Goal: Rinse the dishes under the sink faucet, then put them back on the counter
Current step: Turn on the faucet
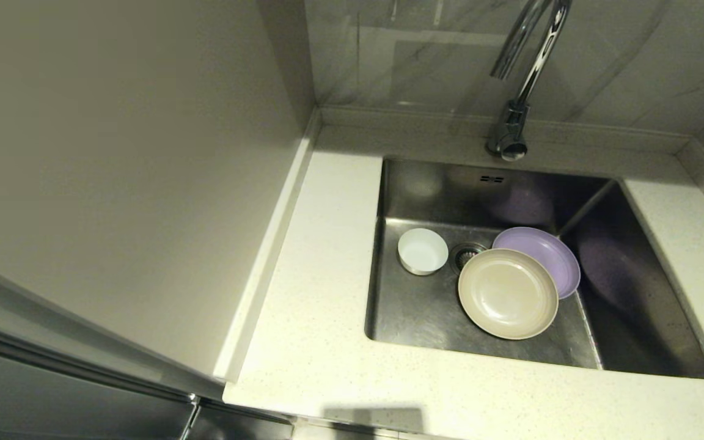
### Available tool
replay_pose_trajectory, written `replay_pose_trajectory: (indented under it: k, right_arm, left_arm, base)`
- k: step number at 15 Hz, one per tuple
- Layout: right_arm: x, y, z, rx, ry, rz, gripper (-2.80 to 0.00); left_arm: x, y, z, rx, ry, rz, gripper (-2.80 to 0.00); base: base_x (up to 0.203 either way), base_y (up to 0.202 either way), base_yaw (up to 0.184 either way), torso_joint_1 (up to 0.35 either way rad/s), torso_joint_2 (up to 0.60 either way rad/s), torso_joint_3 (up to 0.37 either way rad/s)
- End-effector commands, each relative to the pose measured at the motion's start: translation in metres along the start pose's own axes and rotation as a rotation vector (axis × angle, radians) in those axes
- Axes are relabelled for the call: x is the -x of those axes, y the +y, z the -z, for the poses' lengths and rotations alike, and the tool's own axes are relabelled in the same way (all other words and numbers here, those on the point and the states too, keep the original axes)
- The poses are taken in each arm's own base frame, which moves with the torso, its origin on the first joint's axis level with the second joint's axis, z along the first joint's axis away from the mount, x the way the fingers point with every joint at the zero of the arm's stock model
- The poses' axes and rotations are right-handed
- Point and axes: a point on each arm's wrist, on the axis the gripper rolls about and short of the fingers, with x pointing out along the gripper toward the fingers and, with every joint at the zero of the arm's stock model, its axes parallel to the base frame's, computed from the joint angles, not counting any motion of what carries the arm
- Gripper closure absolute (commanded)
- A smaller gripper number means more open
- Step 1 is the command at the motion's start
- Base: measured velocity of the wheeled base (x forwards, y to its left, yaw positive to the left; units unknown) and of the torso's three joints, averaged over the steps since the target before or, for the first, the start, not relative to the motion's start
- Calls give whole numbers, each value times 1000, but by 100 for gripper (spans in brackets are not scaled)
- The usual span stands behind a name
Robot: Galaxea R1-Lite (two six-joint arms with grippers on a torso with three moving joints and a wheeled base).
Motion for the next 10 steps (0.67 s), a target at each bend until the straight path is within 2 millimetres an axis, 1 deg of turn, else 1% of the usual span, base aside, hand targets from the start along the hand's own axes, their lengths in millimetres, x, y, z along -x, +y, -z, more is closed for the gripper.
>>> replay_pose_trajectory:
  k: [1,10]
  right_arm:
    - [0,0,0,0,1,-1,0]
    - [0,0,0,0,1,-1,0]
  left_arm:
    - [0,0,0,0,-2,0,0]
    - [0,0,0,0,-2,0,0]
  base:
    - [0,0,0,0,0,0]
    - [0,0,0,0,0,0]
